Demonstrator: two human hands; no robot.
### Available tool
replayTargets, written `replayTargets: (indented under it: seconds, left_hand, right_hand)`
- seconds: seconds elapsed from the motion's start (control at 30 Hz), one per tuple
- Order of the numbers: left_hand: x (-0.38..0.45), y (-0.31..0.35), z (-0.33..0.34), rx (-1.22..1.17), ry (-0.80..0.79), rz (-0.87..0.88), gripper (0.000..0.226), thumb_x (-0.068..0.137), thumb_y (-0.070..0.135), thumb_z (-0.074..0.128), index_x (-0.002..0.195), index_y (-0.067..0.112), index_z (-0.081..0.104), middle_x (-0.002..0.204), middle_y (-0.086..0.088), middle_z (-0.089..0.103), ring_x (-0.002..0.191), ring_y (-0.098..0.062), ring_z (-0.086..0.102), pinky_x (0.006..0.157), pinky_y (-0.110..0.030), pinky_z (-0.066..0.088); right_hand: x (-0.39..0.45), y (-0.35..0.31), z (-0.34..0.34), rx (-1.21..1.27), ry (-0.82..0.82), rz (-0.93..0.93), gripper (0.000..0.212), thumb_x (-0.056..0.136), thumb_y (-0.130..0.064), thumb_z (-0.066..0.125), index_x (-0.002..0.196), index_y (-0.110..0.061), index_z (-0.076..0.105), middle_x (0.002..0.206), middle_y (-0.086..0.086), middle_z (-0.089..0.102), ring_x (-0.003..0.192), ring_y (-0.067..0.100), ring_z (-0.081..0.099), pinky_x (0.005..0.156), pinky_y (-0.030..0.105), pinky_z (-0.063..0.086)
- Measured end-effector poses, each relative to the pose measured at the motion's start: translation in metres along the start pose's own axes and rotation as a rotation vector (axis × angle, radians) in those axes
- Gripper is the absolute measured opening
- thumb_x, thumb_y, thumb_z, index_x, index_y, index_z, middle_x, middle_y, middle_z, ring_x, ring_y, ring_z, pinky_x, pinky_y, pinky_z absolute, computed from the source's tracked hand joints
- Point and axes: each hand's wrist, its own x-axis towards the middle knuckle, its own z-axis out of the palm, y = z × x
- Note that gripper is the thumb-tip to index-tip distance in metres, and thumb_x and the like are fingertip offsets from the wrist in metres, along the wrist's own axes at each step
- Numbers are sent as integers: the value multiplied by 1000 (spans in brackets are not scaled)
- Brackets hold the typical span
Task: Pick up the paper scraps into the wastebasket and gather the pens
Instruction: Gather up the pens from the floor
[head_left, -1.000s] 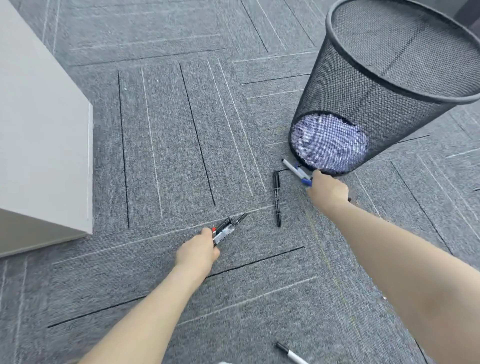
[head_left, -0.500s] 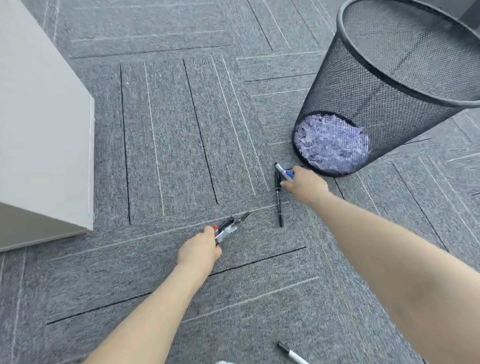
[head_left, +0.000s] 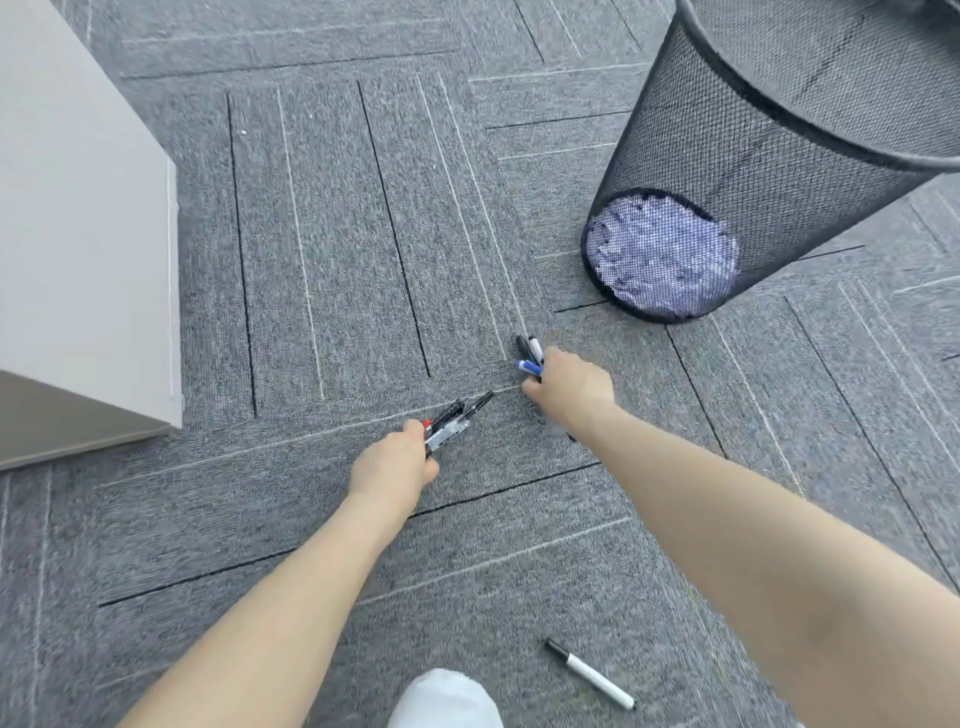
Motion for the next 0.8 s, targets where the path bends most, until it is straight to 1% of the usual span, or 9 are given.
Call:
replayTargets:
  seconds: [0.07,0.2,0.27,0.33,0.43,0.47,0.53,0.7,0.8]
  left_hand:
    - [0,-1,0,-1,16,13,19,91,21,47,105,8,42,79,-5,52,71,-27,55,58,-32,41]
    - [-2,0,1,16,36,22,19,91,22,47,102,8,41,75,-4,50,67,-26,51,56,-31,39]
    - [-2,0,2,25,57,21,18,90,22,48,99,8,41,75,-5,50,68,-27,51,58,-32,40]
    - [-2,1,3,27,68,17,18,90,23,48,98,9,40,73,-4,50,67,-27,52,57,-32,40]
    - [-5,1,5,41,65,6,20,91,24,49,99,8,39,76,-5,50,70,-27,52,59,-33,40]
    - [-7,2,5,46,62,2,20,91,24,49,99,8,39,79,-6,51,71,-28,52,61,-34,41]
    - [-10,3,5,57,55,-5,22,92,25,49,102,8,39,82,-8,52,73,-28,53,63,-35,43]
    - [-18,8,9,76,68,-43,20,93,26,48,101,11,38,75,-4,52,68,-26,57,61,-35,49]
    - [-20,7,11,62,102,-50,19,93,25,48,101,11,38,73,-2,51,61,-22,53,56,-32,47]
  right_hand:
    - [-23,5,4,-6,-52,-63,28,88,-34,52,103,-11,51,90,3,58,72,22,56,63,33,49]
    - [-92,37,19,89,-218,-328,13,87,-25,56,93,-16,50,101,-2,51,82,16,56,77,35,53]
    - [-126,54,25,36,-336,-428,15,89,-21,53,101,-16,46,98,-3,53,82,18,56,74,34,50]
    - [-154,69,34,-92,-403,-518,25,90,-27,51,112,-16,43,103,-1,59,82,22,59,68,34,47]
    - [-184,84,58,-241,-418,-630,48,86,-56,47,114,-18,41,101,0,63,84,25,63,62,30,41]
    - [-191,88,68,-263,-425,-674,50,85,-60,46,112,-18,41,100,1,64,84,26,63,62,31,40]
    - [-203,90,81,-297,-436,-733,46,86,-55,48,110,-15,43,100,5,65,86,28,63,63,33,41]
    - [-205,90,81,-311,-414,-786,27,91,-30,51,109,-11,49,98,7,65,84,28,63,59,32,37]
    - [-186,98,66,-340,-364,-788,25,91,-30,50,108,-12,43,93,5,64,74,26,62,54,32,37]
